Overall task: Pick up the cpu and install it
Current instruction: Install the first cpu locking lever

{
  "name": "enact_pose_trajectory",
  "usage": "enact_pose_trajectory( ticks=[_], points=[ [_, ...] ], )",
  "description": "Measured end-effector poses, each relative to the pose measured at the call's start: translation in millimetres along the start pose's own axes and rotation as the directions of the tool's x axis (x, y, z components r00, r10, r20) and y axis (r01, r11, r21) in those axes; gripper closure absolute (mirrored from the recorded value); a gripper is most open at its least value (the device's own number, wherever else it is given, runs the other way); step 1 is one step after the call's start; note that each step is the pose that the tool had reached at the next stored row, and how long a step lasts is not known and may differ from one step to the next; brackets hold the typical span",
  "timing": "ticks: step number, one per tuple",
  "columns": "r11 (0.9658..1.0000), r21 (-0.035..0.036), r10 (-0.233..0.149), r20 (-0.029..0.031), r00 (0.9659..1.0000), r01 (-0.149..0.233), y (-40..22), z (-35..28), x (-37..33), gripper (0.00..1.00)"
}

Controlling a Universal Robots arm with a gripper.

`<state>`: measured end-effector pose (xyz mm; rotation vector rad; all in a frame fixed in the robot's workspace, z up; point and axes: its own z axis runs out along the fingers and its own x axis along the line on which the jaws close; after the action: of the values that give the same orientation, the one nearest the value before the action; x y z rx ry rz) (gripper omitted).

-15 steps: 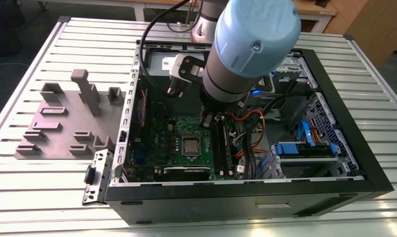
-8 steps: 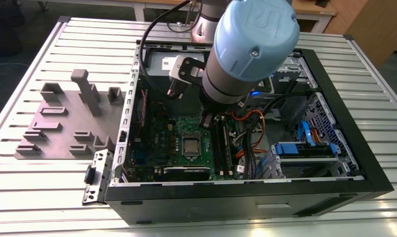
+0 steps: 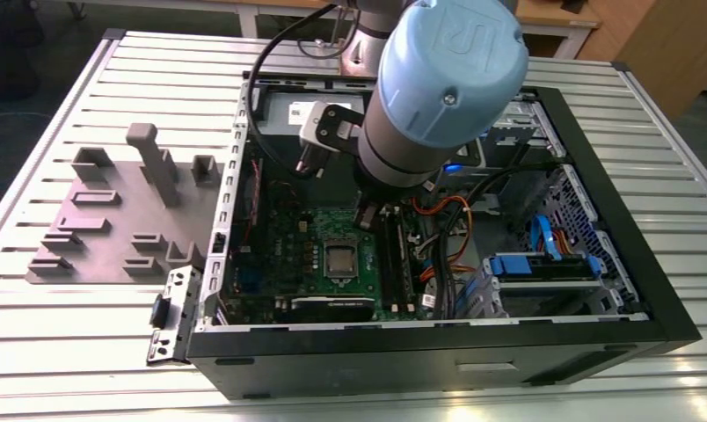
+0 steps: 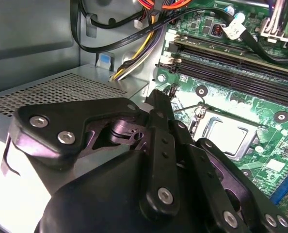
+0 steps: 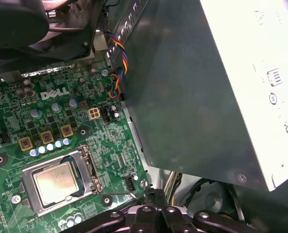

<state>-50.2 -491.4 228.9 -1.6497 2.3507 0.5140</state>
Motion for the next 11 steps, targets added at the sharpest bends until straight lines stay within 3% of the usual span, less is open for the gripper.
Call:
enact_pose_trajectory(
  ticks=[3, 11],
  points=[
    [1.0000, 0.0018, 0.000, -0.0050, 1.0000, 0.000, 0.3, 0.2, 0.1, 0.89],
    [1.0000, 0.0098, 0.000, -0.0277, 0.9996, 0.001, 1.9, -0.3, 0.5, 0.89]
  ],
)
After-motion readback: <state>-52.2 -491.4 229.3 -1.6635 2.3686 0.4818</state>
